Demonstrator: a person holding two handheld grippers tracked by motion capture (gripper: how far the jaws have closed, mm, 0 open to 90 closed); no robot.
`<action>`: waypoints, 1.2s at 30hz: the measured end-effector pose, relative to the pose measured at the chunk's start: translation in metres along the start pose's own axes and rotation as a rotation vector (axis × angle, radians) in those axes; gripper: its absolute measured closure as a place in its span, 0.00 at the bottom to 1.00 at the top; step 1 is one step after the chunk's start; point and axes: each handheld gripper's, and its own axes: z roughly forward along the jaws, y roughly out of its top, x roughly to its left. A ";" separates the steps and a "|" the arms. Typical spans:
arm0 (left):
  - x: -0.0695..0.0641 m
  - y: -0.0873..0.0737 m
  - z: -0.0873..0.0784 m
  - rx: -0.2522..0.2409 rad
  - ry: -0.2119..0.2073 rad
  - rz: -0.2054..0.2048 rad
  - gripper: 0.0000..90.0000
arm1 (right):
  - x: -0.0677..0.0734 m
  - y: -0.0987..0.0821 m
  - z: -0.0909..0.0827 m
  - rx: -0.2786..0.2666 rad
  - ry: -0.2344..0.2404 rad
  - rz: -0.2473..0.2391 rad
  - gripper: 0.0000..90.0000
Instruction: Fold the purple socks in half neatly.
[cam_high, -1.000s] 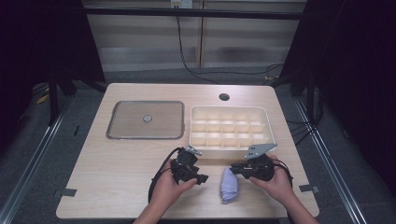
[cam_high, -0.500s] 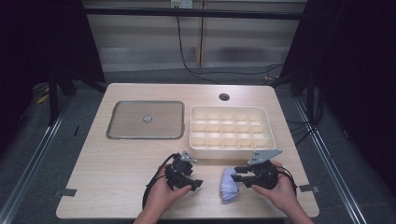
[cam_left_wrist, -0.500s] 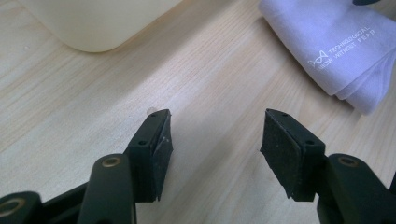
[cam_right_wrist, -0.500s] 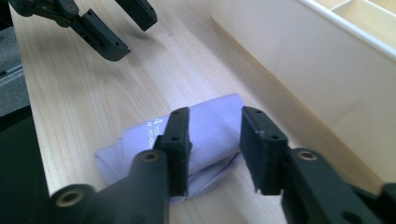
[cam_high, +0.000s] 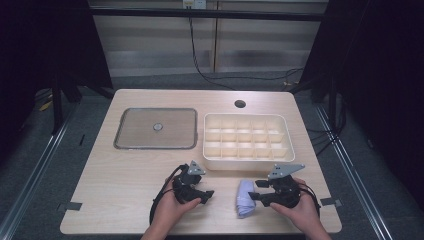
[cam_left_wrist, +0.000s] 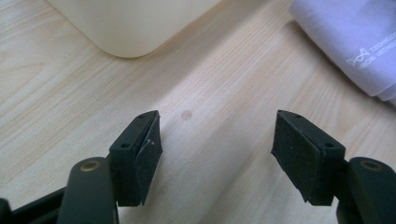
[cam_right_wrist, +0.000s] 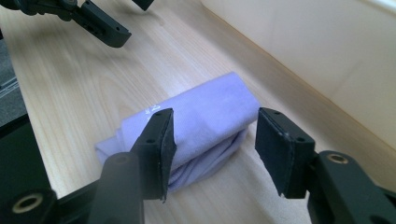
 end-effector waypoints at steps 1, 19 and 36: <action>0.001 0.000 0.000 0.011 0.001 0.002 0.35 | 0.000 -0.001 0.000 -0.001 0.001 0.006 0.52; -0.002 -0.012 0.006 -0.046 0.046 0.096 0.25 | 0.003 -0.003 0.006 0.020 -0.010 0.032 0.48; 0.001 -0.017 0.010 -0.108 0.049 0.097 0.20 | -0.011 -0.005 -0.003 0.041 -0.035 0.043 0.47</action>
